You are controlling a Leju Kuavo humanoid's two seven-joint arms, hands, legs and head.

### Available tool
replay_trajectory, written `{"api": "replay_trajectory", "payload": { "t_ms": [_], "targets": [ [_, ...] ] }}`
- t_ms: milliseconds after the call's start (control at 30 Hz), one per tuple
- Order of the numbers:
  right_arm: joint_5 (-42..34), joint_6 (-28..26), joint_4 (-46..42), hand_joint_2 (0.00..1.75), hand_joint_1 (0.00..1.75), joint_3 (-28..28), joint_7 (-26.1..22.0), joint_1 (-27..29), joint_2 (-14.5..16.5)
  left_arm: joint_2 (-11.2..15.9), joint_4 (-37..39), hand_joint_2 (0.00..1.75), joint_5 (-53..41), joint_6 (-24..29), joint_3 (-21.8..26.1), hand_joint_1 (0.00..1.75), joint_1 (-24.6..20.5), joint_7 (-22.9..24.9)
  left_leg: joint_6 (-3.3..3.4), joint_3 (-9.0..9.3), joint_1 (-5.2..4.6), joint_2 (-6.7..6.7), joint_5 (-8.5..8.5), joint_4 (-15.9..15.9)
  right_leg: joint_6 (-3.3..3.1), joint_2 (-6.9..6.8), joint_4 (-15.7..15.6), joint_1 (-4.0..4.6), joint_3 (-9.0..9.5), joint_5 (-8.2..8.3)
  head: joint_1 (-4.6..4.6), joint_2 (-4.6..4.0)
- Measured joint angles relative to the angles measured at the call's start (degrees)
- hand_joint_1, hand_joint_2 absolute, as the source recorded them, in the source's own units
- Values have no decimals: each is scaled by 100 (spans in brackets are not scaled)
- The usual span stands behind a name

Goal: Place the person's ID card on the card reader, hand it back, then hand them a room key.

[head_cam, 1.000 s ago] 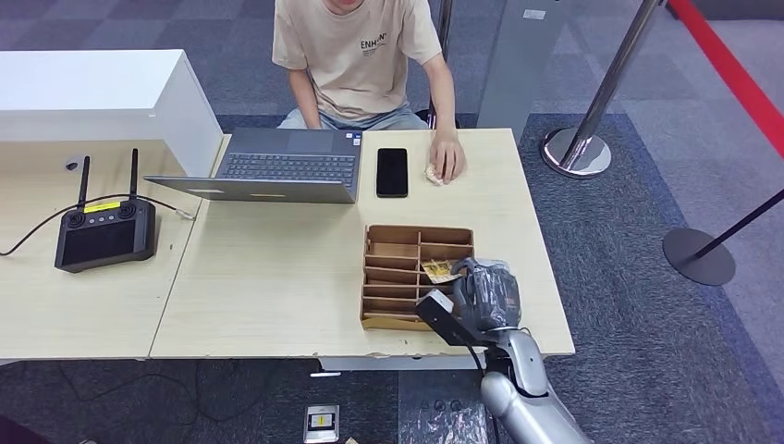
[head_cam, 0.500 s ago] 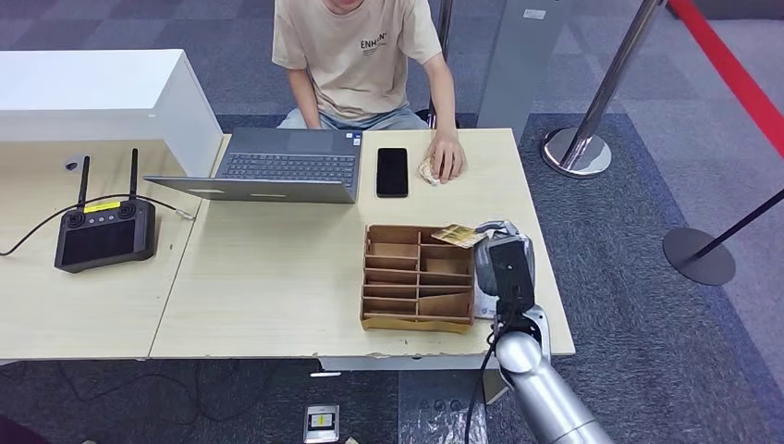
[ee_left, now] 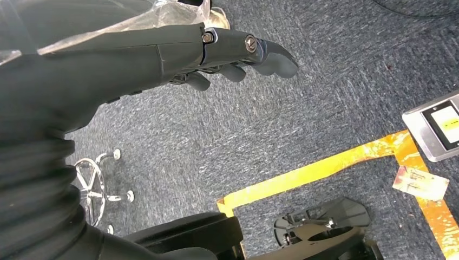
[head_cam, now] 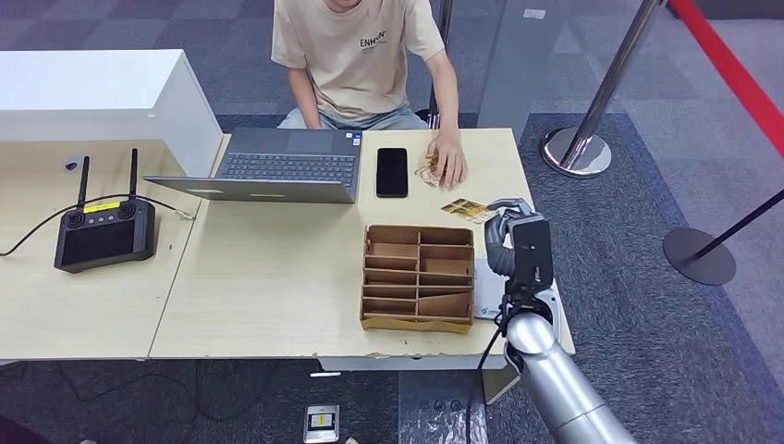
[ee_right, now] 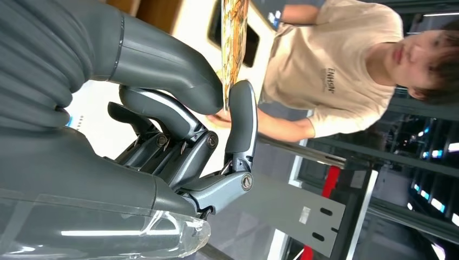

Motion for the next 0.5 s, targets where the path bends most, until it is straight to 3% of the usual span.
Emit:
{"api": "replay_trajectory", "payload": {
  "t_ms": [500],
  "targets": [
    [1423, 444, 26, 175, 175, 117, 1615, -1731, -583, 23, 0, 175, -185, -93, -122, 0, -64, -75, 0, -3, -3, -2, 2, 1, 3, 0, 1, -2, -2, 3, 1, 0]
  ]
}}
